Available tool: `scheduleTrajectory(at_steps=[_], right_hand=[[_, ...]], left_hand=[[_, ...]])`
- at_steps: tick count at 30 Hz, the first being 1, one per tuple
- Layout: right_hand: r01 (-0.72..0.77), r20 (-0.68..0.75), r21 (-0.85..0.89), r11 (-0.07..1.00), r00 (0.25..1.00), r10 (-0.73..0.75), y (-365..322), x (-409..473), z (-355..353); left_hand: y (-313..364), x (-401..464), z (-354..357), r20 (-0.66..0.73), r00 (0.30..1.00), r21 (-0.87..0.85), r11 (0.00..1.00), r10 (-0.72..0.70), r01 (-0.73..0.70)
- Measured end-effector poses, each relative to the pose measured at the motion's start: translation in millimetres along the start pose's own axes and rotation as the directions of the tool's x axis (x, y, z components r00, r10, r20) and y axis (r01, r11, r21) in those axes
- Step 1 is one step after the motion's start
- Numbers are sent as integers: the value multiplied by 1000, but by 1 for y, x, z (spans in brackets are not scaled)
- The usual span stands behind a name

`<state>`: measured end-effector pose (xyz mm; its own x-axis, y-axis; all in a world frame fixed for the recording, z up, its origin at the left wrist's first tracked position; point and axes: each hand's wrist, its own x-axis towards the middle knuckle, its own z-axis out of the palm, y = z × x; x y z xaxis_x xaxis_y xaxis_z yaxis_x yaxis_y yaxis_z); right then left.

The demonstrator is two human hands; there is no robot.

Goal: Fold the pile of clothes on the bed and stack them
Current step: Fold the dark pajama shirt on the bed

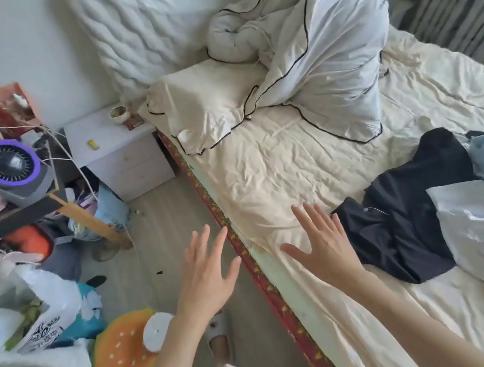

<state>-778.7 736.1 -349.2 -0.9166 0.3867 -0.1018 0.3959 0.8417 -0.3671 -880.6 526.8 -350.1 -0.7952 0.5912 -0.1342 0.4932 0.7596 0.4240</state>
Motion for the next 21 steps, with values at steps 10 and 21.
scheduleTrajectory(at_steps=[10,21], right_hand=[[-429,-60,75,900,899,433,-8,109,24],[-793,-7,158,588,595,804,95,120,53]], left_hand=[[-50,217,-19,330,885,144,909,329,-392],[25,343,89,583,662,141,744,471,-653]])
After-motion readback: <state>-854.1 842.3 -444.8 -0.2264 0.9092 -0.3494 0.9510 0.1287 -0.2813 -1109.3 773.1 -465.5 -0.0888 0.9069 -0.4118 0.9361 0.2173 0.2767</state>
